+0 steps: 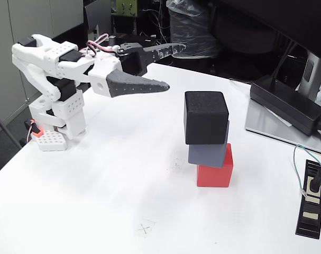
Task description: Stack the three blocks in an ordered color.
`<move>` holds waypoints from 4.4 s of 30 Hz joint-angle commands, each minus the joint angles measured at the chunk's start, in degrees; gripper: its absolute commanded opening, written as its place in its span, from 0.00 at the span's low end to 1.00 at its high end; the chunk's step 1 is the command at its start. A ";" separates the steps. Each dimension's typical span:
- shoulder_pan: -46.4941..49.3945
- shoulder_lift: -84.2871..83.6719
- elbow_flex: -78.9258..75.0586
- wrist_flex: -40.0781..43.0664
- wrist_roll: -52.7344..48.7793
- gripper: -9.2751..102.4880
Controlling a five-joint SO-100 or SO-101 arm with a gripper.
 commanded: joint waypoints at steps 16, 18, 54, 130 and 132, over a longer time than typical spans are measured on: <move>-2.46 1.14 -24.17 49.04 11.25 0.56; -3.96 1.14 -26.72 53.35 14.06 0.56; -7.12 5.89 -15.12 64.16 78.40 0.08; -12.74 25.49 4.92 56.87 85.17 0.08; -12.74 25.49 4.92 56.87 85.17 0.08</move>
